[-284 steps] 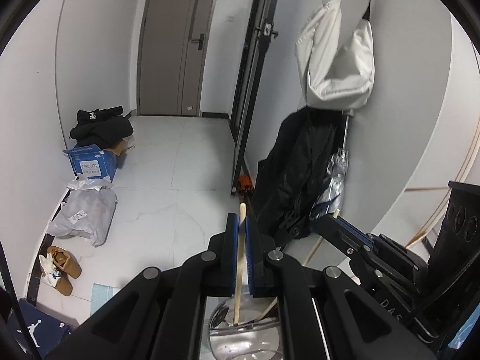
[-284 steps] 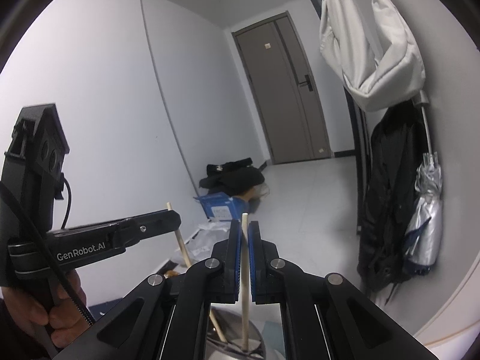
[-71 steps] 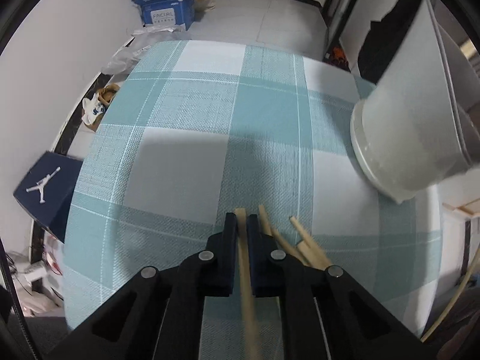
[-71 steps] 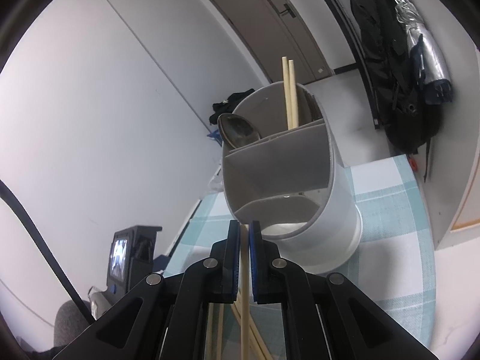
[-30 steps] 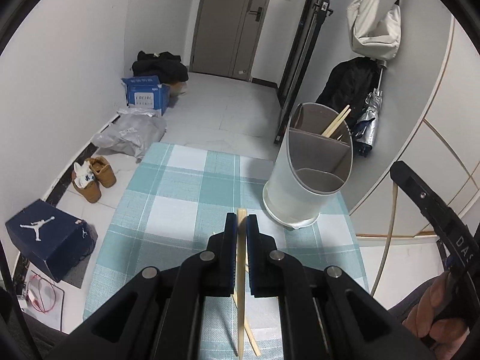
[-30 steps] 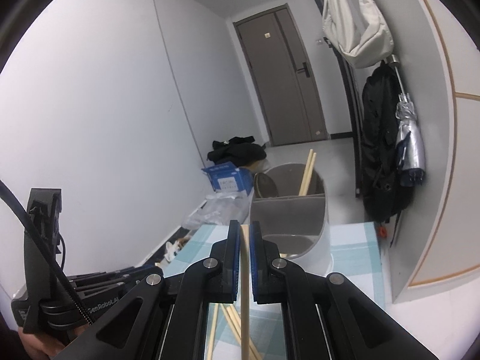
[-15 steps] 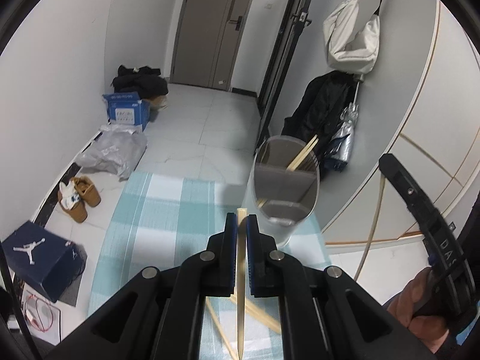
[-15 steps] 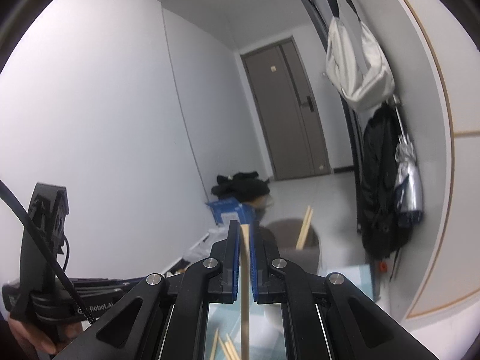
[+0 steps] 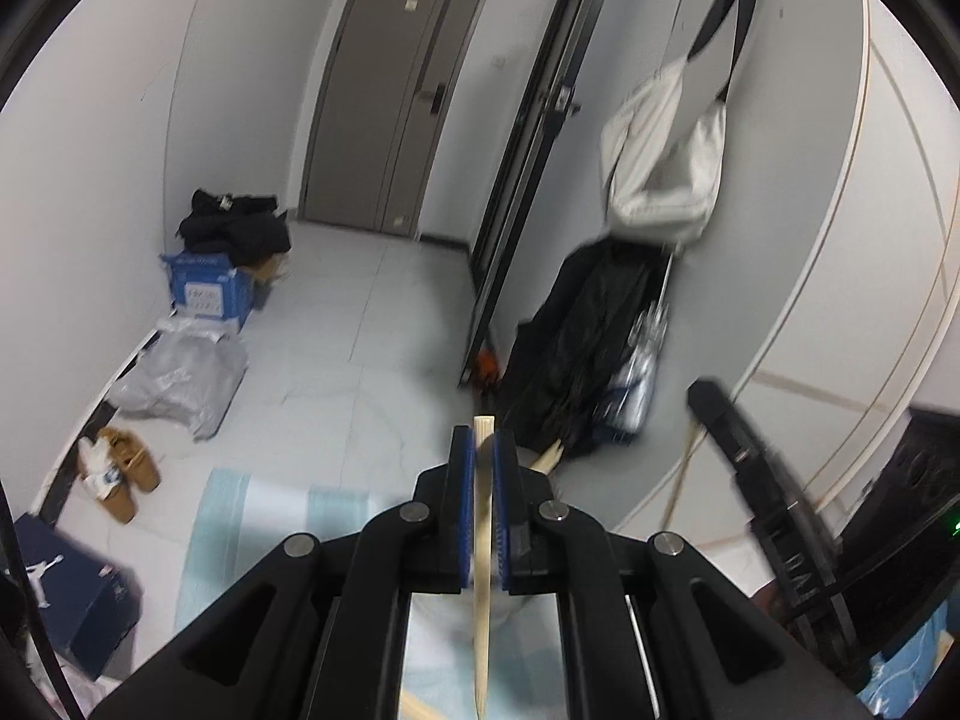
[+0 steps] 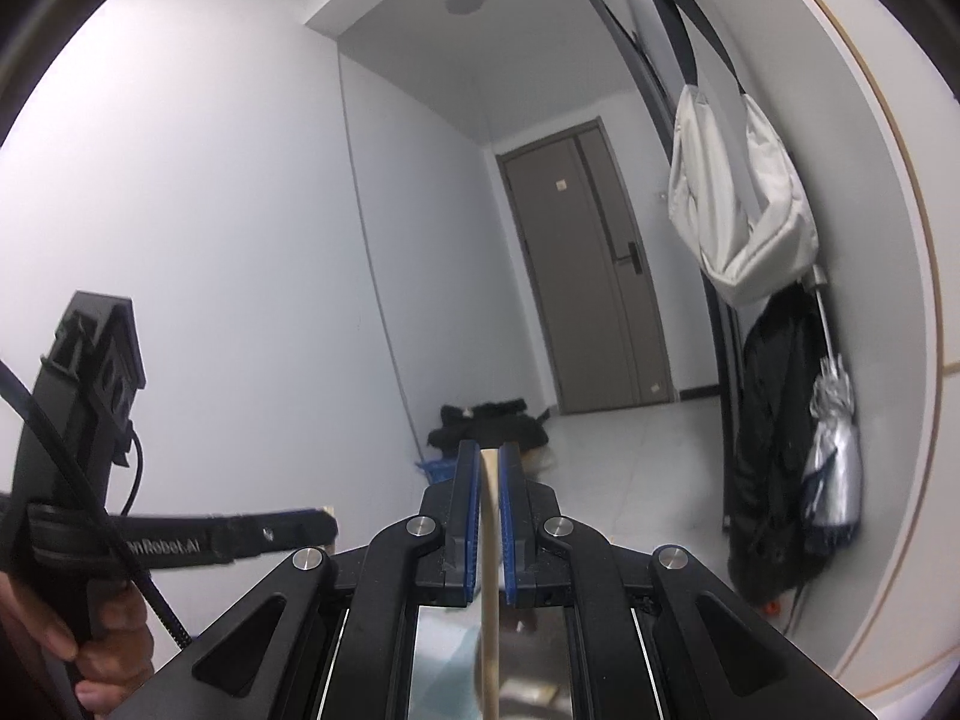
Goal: Organize utensils
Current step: 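Carry the chopsticks with both tools over the holder and lower them in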
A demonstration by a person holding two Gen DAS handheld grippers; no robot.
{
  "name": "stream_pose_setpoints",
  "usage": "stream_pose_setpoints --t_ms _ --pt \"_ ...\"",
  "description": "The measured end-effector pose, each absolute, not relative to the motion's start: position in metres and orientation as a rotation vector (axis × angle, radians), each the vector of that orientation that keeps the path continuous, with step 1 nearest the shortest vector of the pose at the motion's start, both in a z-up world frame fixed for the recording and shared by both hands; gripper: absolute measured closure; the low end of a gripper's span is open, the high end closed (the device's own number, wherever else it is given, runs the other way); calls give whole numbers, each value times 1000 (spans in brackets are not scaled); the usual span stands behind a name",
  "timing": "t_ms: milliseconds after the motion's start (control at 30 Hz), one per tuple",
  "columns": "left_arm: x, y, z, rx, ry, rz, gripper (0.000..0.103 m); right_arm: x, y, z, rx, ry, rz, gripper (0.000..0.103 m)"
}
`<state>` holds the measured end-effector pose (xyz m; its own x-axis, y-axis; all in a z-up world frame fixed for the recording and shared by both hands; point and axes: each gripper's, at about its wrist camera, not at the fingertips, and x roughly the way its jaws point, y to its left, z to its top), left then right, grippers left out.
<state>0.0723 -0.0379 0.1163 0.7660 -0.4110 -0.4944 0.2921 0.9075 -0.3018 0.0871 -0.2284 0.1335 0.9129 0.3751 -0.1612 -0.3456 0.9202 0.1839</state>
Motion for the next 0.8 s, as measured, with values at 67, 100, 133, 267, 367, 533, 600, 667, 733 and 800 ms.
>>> stream_pose_setpoints --t_ms 67,100,133,267,367,533,600,667,733,800 --pt "81 -40 122 -237 545 -386 100 97 -231 137 159 176 365 98" --pt "85 -41 124 -248 531 -389 100 105 -232 139 162 164 361 98" --pt "90 -41 125 -257 516 -388 100 111 -233 140 162 155 358 98" --pt "110 -42 123 -306 472 -377 100 136 -235 140 157 118 342 98" --pt "126 -41 120 -331 449 -359 100 156 -240 138 183 106 323 98" --pt "144 -45 110 -314 418 -344 100 182 -250 131 232 82 291 98" --pt "147 -48 108 -299 408 -342 100 187 -251 128 228 69 280 98" --pt "151 -51 105 -283 404 -346 100 192 -253 123 222 64 280 98" --pt "156 -53 100 -278 412 -357 100 197 -251 119 204 62 282 98" --pt "163 -54 97 -271 421 -361 100 199 -249 117 188 56 289 98"
